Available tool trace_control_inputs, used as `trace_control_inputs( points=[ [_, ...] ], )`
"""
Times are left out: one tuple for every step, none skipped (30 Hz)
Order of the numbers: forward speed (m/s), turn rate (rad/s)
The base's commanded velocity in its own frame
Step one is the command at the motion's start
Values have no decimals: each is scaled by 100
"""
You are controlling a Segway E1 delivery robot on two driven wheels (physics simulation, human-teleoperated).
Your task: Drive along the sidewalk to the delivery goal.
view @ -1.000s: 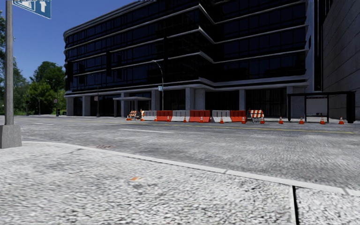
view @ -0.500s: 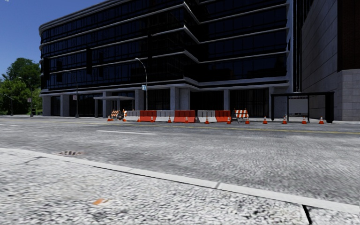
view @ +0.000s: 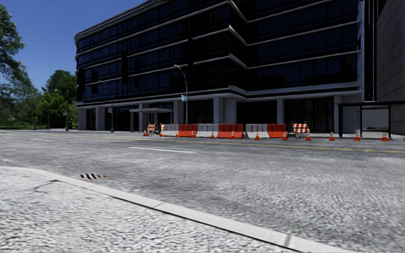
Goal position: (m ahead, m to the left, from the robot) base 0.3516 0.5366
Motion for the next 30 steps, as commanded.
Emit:
trace_control_inputs(
  points=[
    [96,53],
    [95,48],
    [94,47],
    [94,47],
    [91,38],
    [84,0],
    [76,0],
    [76,0],
    [74,0],
    [61,0],
    [46,0],
    [46,0],
    [11,0],
    [0,0],
    [0,0],
    [0,0],
    [0,0],
    [0,0],
    [0,0],
    [0,0],
    [0,0],
    [0,0],
    [0,0],
    [0,0],
    [0,0],
    [0,0],
    [0,0],
    [0,0],
    [0,0],
    [0,0]
  ],
)
